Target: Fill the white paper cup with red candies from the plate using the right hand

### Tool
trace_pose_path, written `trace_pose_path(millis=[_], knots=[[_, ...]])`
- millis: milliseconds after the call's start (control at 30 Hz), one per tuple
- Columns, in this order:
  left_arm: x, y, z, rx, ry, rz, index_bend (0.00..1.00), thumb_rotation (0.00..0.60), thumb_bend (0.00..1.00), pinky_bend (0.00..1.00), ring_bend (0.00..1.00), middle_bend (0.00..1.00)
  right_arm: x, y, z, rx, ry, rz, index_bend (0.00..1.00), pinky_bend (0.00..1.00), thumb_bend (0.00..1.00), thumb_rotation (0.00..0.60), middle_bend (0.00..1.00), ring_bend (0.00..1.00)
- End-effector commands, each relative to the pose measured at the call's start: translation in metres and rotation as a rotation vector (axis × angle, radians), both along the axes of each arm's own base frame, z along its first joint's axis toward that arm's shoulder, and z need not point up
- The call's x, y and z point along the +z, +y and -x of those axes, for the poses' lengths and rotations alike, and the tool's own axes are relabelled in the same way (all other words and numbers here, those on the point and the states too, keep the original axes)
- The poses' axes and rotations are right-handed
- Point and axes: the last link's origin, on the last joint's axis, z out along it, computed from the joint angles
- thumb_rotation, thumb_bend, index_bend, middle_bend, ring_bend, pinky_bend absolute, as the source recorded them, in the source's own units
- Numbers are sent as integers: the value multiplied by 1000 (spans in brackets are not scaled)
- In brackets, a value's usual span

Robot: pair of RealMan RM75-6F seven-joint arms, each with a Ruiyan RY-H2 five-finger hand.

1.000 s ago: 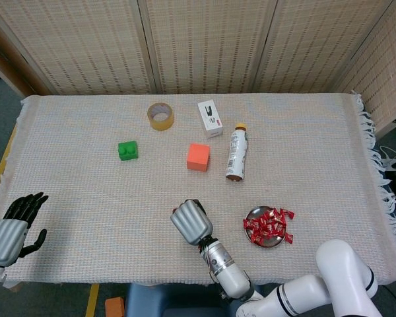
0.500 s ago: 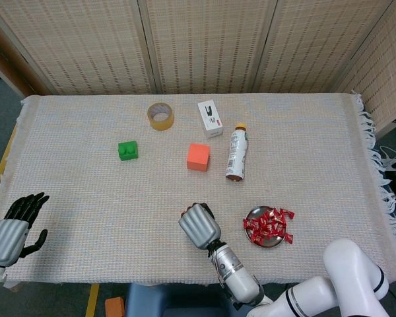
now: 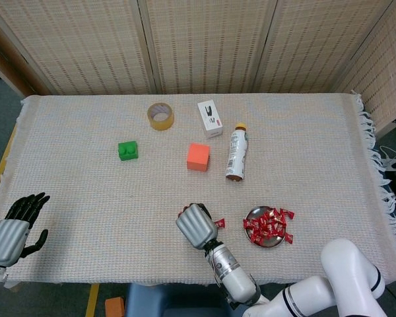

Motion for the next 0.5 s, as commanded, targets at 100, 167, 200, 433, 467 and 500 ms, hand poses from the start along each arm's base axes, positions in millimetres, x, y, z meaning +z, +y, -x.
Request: trace_pose_path(millis=[100, 167, 200, 433, 467, 500], knots=[[0, 1, 1, 5, -1, -1, 0, 600, 472, 78, 0, 0, 0, 1, 0, -9, 9, -9, 157, 905, 353, 600, 524, 589], [0, 1, 1, 4, -1, 1, 0, 600, 473, 77, 0, 0, -1, 1, 1, -15, 17, -9, 106, 905, 339, 600, 511, 582], [0, 1, 0, 3, -2, 2, 0, 600, 473, 77, 0, 0, -1, 1, 1, -18, 19, -9, 78, 905, 333, 600, 505, 579], [0, 1, 0, 2, -3, 2, 0, 600, 473, 78, 0, 0, 1, 1, 0, -23, 15, -5, 0, 905, 288, 600, 476, 570], [0, 1, 1, 2, -4, 1, 0, 600, 473, 78, 0, 0, 1, 1, -1, -26, 11, -5, 0, 905, 279, 600, 474, 569], [0, 1, 1, 2, -5, 1, 0, 600, 473, 78, 0, 0, 1, 1, -1, -25, 11, -7, 0, 905, 270, 600, 471, 569]])
